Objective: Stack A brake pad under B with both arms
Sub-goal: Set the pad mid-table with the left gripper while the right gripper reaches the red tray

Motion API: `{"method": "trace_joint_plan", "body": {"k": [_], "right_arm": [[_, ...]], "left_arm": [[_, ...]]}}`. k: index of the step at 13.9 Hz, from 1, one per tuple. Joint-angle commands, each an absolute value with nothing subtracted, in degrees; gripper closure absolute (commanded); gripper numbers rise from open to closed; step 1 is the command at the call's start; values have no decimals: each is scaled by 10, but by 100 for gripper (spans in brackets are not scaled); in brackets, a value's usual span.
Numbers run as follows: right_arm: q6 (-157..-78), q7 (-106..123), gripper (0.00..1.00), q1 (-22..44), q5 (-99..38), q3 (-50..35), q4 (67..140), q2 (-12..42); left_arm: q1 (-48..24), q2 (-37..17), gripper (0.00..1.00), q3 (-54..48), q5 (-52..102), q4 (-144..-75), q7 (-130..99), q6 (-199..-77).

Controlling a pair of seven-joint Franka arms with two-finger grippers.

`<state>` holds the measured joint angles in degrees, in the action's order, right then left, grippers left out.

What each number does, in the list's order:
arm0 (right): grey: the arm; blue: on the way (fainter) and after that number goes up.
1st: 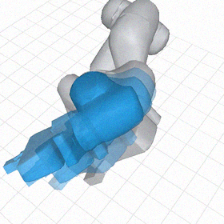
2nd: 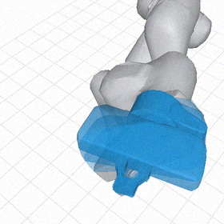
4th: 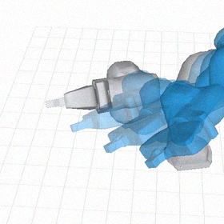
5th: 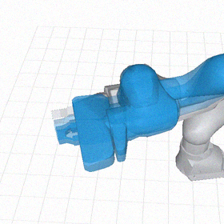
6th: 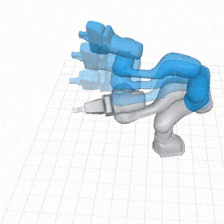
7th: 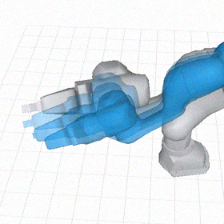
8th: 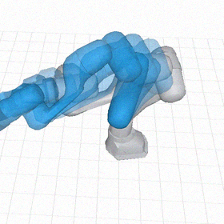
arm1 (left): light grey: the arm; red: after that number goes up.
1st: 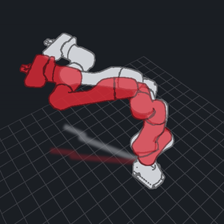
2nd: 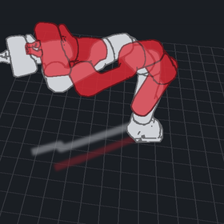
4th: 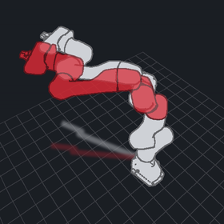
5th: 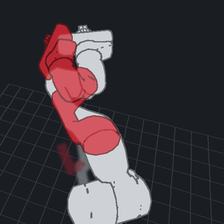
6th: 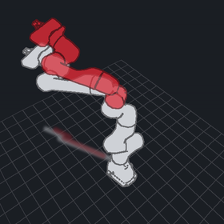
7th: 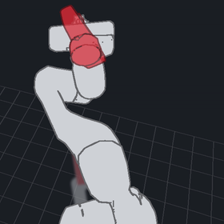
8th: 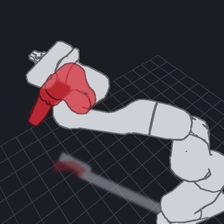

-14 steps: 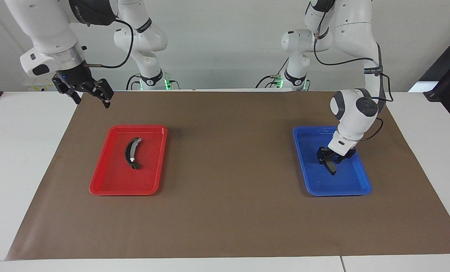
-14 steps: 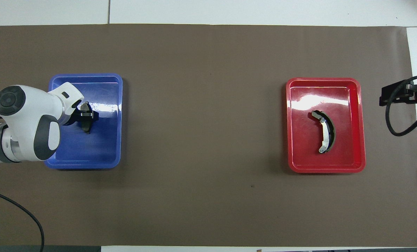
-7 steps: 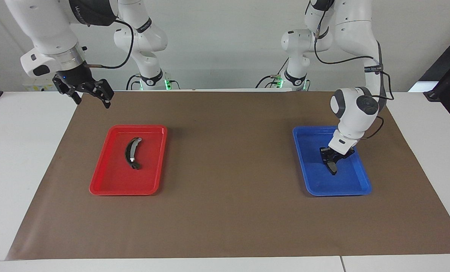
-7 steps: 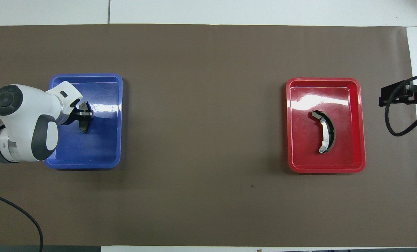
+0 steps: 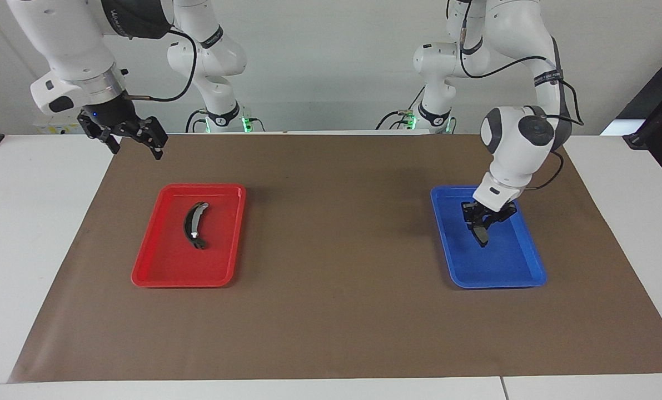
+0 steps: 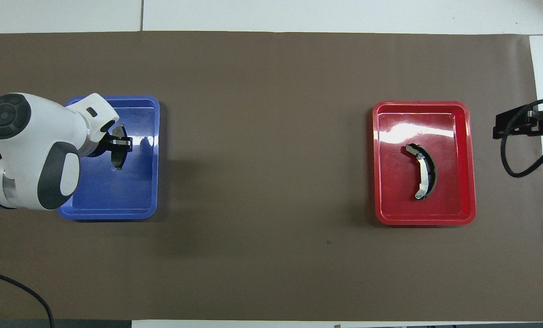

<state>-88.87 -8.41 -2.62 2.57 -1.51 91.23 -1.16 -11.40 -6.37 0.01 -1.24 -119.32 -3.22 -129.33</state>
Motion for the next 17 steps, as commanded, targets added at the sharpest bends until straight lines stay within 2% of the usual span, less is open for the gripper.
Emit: {"method": "trace_joint_plan", "body": {"k": [1, 2, 5, 7, 9, 11, 14, 15, 16, 17], "right_arm": [[-892, -64, 0, -30, 20, -19, 929, -25], [-906, -65, 0, -29, 18, -20, 959, -36], [-1045, -61, 0, -29, 12, -19, 1106, -79], [-1077, -53, 0, -29, 11, -20, 1140, -61], [-1118, -43, 0, -26, 10, -20, 1182, -46], [-1204, -6, 0, -25, 10, -20, 1254, -46], [-1319, 11, 0, -26, 8, -20, 1320, -27], [-1334, 11, 0, -29, 8, -20, 1324, -15], [-1343, 13, 0, -29, 8, -20, 1331, -15], [-1350, 14, 0, -29, 8, -19, 1334, -14]], "left_arm": [[-183, -63, 99, 5, -14, -1189, -80, -1292], [-215, -67, 99, 5, -14, -1189, -128, -1302], [-290, -85, 99, 4, -12, -1188, -205, -1341], [-325, -95, 99, 5, -2, -1185, -234, -1350], [-362, -132, 99, 5, 0, -1154, -276, -1354], [-381, -176, 99, 4, 1, -1122, -294, -1378], [-403, -204, 98, 4, 9, -1126, -305, -1407], [-403, -207, 96, 4, 9, -1128, -305, -1411], [-403, -207, 90, 4, 9, -1128, -305, -1411], [-403, -207, 67, 4, 9, -1128, -305, -1412]]}}
